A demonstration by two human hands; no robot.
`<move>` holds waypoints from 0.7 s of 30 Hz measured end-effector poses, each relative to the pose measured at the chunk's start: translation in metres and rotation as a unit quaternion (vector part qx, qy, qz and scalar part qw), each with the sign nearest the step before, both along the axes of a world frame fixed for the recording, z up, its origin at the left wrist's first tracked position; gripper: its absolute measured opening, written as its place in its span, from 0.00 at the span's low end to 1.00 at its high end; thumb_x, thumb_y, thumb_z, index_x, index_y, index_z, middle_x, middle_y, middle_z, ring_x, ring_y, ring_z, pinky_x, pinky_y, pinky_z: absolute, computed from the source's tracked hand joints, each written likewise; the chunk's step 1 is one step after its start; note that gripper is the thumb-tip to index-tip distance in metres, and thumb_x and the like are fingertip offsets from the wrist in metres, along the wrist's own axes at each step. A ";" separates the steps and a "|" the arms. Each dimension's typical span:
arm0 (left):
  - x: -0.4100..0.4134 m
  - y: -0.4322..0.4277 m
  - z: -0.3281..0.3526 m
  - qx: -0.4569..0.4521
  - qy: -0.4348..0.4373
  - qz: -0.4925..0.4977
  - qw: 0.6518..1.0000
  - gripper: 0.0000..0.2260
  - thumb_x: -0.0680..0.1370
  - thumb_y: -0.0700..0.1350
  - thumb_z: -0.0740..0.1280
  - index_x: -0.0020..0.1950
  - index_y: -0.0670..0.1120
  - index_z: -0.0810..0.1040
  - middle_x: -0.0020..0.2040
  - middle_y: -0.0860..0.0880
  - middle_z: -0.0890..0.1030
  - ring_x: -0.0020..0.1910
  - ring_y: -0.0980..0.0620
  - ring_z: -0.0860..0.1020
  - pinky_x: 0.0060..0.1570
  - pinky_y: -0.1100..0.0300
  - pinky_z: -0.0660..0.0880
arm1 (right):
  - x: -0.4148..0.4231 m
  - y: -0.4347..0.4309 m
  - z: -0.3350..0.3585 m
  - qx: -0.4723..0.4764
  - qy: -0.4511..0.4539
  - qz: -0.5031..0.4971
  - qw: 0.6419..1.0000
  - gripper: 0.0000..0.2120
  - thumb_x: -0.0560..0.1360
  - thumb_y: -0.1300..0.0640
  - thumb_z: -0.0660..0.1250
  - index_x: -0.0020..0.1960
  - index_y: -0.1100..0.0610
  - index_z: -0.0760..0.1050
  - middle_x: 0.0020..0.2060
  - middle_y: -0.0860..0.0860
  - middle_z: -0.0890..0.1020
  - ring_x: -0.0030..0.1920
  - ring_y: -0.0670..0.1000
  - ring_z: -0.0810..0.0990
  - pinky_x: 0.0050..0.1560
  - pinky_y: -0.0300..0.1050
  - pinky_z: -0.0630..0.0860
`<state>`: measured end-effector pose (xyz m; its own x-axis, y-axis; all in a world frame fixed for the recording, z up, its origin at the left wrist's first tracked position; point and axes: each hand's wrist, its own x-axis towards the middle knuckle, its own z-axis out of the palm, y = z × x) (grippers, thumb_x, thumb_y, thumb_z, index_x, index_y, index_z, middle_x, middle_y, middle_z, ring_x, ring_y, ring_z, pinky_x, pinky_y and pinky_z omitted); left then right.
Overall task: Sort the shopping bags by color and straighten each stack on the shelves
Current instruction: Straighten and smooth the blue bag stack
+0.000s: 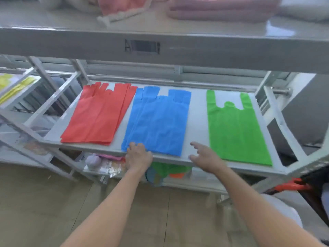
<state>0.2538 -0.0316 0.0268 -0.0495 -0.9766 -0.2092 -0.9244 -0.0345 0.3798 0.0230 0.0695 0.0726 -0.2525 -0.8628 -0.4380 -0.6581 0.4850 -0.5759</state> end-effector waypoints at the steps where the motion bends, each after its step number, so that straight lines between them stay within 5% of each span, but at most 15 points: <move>1: 0.011 -0.019 -0.007 -0.012 0.017 0.001 1.000 0.14 0.77 0.47 0.66 0.59 0.42 0.79 0.63 0.42 0.71 0.63 0.39 0.75 0.62 0.46 0.74 | 0.010 -0.013 -0.011 -0.011 -0.018 -0.036 0.999 0.32 0.79 0.56 0.67 0.81 0.53 0.62 0.77 0.55 0.71 0.74 0.56 0.72 0.72 0.48 0.70; 6: 0.038 -0.095 -0.026 -0.039 0.010 0.004 0.999 0.24 0.75 0.56 0.73 0.62 0.41 0.76 0.65 0.40 0.71 0.66 0.38 0.72 0.63 0.44 0.72 | 0.044 -0.078 -0.052 -0.061 -0.020 -0.214 0.975 0.35 0.77 0.55 0.69 0.80 0.58 0.59 0.71 0.60 0.75 0.60 0.58 0.78 0.58 0.48 0.74; 8: 0.036 -0.107 -0.032 -0.033 0.013 0.012 0.999 0.33 0.72 0.59 0.76 0.67 0.39 0.71 0.67 0.37 0.70 0.68 0.36 0.70 0.64 0.43 0.71 | 0.054 -0.099 -0.062 -0.061 0.019 -0.242 0.968 0.39 0.75 0.50 0.74 0.77 0.61 0.59 0.69 0.62 0.72 0.65 0.62 0.75 0.61 0.50 0.72; 11: 0.028 -0.112 -0.032 0.015 0.080 0.040 0.996 0.35 0.71 0.51 0.80 0.70 0.39 0.65 0.69 0.36 0.67 0.68 0.34 0.70 0.64 0.46 0.70 | 0.064 -0.126 -0.073 -0.047 0.051 -0.243 0.967 0.45 0.67 0.45 0.82 0.73 0.62 0.61 0.67 0.63 0.68 0.67 0.64 0.72 0.67 0.53 0.70; 15: 0.018 -0.119 -0.030 0.059 0.169 0.044 0.983 0.37 0.75 0.43 0.75 0.76 0.41 0.57 0.65 0.38 0.70 0.61 0.35 0.77 0.51 0.53 0.69 | 0.055 -0.142 -0.077 -0.067 0.013 -0.247 0.967 0.41 0.66 0.52 0.84 0.68 0.63 0.65 0.64 0.60 0.74 0.65 0.61 0.75 0.55 0.44 0.70; 21: 0.034 -0.097 -0.028 0.107 0.265 -0.008 0.958 0.29 0.76 0.42 0.75 0.74 0.50 0.67 0.59 0.53 0.76 0.54 0.52 0.76 0.53 0.61 0.70 | 0.028 -0.097 -0.079 -0.054 0.020 -0.184 0.981 0.34 0.62 0.46 0.83 0.64 0.54 0.77 0.57 0.47 0.83 0.57 0.52 0.82 0.54 0.44 0.76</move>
<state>0.2876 -0.1289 -0.0015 -0.2191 -0.9120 -0.3467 -0.6048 -0.1519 0.7817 0.0509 -0.0274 -0.0068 -0.5709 -0.7509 -0.3320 -0.4732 0.6314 -0.6144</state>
